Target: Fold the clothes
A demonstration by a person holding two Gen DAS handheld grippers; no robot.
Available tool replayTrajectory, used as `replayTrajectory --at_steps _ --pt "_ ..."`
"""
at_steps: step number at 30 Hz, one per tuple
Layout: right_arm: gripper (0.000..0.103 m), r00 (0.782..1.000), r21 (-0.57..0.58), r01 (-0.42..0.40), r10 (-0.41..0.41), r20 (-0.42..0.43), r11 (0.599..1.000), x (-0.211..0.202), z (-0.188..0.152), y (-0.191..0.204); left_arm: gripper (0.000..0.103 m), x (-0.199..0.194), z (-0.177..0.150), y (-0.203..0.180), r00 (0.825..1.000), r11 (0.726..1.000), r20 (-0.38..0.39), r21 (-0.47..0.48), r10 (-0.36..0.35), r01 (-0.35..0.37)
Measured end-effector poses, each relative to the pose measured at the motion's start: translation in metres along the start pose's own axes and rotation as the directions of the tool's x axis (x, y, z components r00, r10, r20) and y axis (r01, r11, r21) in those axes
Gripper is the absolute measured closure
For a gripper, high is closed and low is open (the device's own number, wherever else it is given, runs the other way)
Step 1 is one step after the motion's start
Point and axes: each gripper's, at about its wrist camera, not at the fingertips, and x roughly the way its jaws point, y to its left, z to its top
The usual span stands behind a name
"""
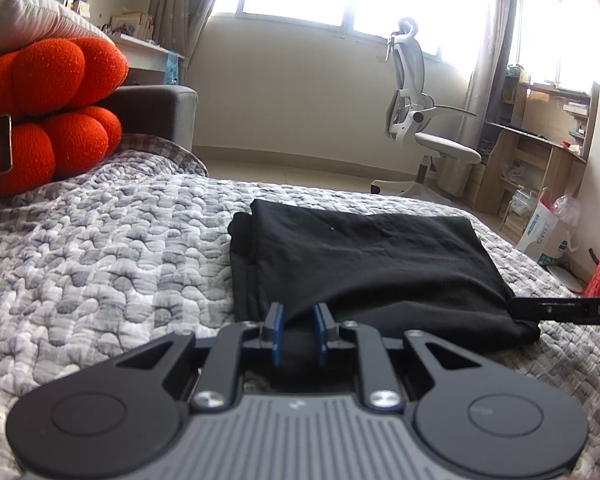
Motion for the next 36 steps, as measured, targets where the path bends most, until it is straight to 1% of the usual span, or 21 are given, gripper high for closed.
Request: replayTrajectory --at_steps 1,2,3,5,6,7,8,9,11,13,15,16,17,18,22,23,25,28,30,35,36 --pt "0.083 1.000 0.007 -0.014 0.014 -0.003 1.000 -0.001 0.001 -0.001 0.085 0.000 0.001 0.002 1.000 1.000 -0.005 -0.011 -0.010 0.010" --pt "0.076 1.000 0.024 -0.025 0.025 -0.004 0.999 -0.002 0.002 -0.002 0.085 0.000 0.002 0.005 1.000 1.000 -0.010 -0.022 -0.019 0.019" --pt "0.056 1.000 0.031 -0.012 0.012 -0.003 0.999 -0.004 0.003 -0.002 0.085 0.000 0.005 0.008 0.999 0.999 -0.022 -0.024 -0.030 0.029" --pt "0.040 1.000 0.052 0.012 -0.012 -0.004 0.999 -0.008 0.005 -0.004 0.085 -0.001 0.010 0.013 0.998 0.998 -0.046 -0.029 -0.050 0.049" --pt "0.040 1.000 0.065 0.022 -0.022 -0.005 0.998 -0.010 0.006 -0.007 0.081 -0.002 0.013 0.017 0.997 0.998 -0.057 -0.035 -0.059 0.057" --pt "0.040 0.999 0.079 0.033 -0.032 -0.006 0.996 -0.013 0.007 -0.009 0.072 -0.005 0.016 0.023 0.996 0.996 -0.063 -0.067 -0.059 0.055" --pt "0.040 1.000 0.128 0.014 -0.013 -0.011 0.992 -0.014 0.008 -0.014 0.056 -0.008 0.019 0.030 0.996 0.994 -0.069 -0.099 -0.059 0.052" --pt "0.040 1.000 0.177 -0.004 0.007 -0.015 0.984 -0.015 0.008 -0.019 0.053 -0.012 0.021 0.036 0.995 0.990 -0.073 -0.132 -0.061 0.051" --pt "0.040 0.999 0.258 -0.040 0.048 -0.024 0.965 -0.015 0.009 -0.025 0.053 -0.019 0.023 0.053 0.993 0.970 -0.064 -0.229 -0.099 0.082" --pt "0.040 0.995 0.320 -0.075 0.091 -0.035 0.944 -0.012 0.008 -0.028 0.053 -0.021 0.020 0.066 0.985 0.934 -0.074 -0.335 -0.156 0.123" --pt "0.040 0.996 0.328 -0.058 0.077 -0.047 0.943 -0.013 0.007 -0.024 0.053 -0.018 0.015 0.067 0.976 0.926 -0.121 -0.354 -0.183 0.130" --pt "0.040 0.995 0.344 -0.058 0.083 -0.058 0.937 -0.017 0.007 -0.024 0.053 -0.020 0.012 0.065 0.975 0.929 -0.133 -0.350 -0.176 0.120" --pt "0.040 0.994 0.360 -0.059 0.089 -0.068 0.931 -0.021 0.006 -0.023 0.053 -0.022 0.010 0.065 0.974 0.927 -0.135 -0.352 -0.184 0.127" --pt "0.040 0.992 0.375 -0.059 0.095 -0.078 0.925 -0.025 0.005 -0.023 0.053 -0.025 0.007 0.066 0.969 0.918 -0.137 -0.369 -0.204 0.141" --pt "0.040 0.986 0.503 -0.083 0.145 -0.086 0.860 -0.032 0.002 -0.033 0.053 -0.029 -0.004 0.070 0.951 0.864 -0.161 -0.478 -0.263 0.158" --pt "0.040 0.984 0.534 -0.087 0.156 -0.085 0.841 -0.033 0.001 -0.035 0.053 -0.027 -0.006 0.070 0.952 0.856 -0.158 -0.493 -0.262 0.154" --pt "0.040 0.985 0.548 -0.076 0.148 -0.089 0.833 -0.027 0.004 -0.032 0.054 -0.023 -0.005 0.066 0.953 0.849 -0.159 -0.509 -0.257 0.144" --pt "0.040 0.986 0.547 -0.058 0.133 -0.098 0.835 -0.021 0.009 -0.028 0.054 -0.018 0.002 0.063 0.955 0.861 -0.174 -0.493 -0.239 0.125" --pt "0.040 0.987 0.534 -0.046 0.121 -0.106 0.844 -0.018 0.012 -0.025 0.054 -0.013 0.004 0.067 0.953 0.852 -0.173 -0.508 -0.250 0.131" --pt "0.040 0.988 0.556 -0.048 0.120 -0.095 0.830 -0.014 0.012 -0.029 0.054 -0.004 0.008 0.070 0.950 0.836 -0.168 -0.531 -0.264 0.138" --pt "0.040 0.988 0.548 -0.047 0.118 -0.096 0.835 -0.012 0.013 -0.028 0.054 -0.002 0.008 0.070 0.949 0.835 -0.167 -0.532 -0.266 0.140"
